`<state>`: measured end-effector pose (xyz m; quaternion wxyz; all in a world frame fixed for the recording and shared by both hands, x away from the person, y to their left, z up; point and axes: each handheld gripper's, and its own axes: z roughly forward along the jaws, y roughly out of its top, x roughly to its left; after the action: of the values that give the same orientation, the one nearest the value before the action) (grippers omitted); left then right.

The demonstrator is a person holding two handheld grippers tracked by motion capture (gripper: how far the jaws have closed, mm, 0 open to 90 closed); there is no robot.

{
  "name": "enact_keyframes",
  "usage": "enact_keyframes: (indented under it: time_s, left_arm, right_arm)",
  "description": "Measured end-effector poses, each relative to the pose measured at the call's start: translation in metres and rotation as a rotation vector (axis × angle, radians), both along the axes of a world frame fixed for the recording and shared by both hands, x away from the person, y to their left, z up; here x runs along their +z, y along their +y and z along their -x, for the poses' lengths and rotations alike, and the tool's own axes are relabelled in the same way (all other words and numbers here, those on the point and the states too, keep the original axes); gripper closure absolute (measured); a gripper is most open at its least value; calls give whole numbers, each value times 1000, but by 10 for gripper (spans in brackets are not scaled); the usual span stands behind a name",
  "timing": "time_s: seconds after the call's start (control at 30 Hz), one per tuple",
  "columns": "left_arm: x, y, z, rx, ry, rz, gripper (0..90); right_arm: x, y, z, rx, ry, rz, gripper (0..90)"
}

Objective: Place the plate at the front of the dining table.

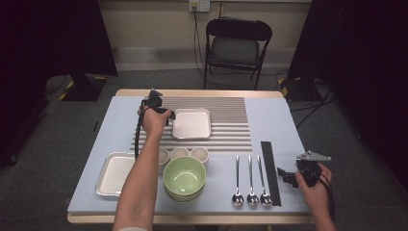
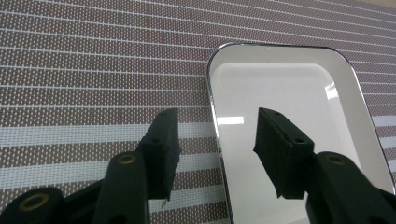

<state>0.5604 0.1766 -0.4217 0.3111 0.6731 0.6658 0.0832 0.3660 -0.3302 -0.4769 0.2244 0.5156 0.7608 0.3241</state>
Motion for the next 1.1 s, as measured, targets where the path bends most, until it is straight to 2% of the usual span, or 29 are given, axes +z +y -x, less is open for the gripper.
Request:
enact_keyframes:
  time_s: [0.1, 0.3, 0.4, 0.57, 0.9, 1.1]
  left_arm:
    - [-1, 1, 0, -19, -17, -16, 427]
    - [-2, 2, 2, -58, -20, 3, 322]
    - [-2, 2, 2, -76, -15, 3, 311]
    - [2, 4, 5, -91, -38, 7, 283]
    - [8, 8, 10, -103, -44, 30, 239]
    - [13, 10, 15, -129, -39, 39, 230]
  right_arm:
    - [0, 0, 0, 1, -2, 1, 129]
    - [0, 0, 0, 1, 0, 0, 128]
    - [0, 0, 0, 1, -1, 1, 129]
    - [0, 0, 0, 1, 0, 1, 129]
    - [0, 0, 0, 0, 2, 0, 128]
    - [0, 0, 0, 1, 2, 0, 128]
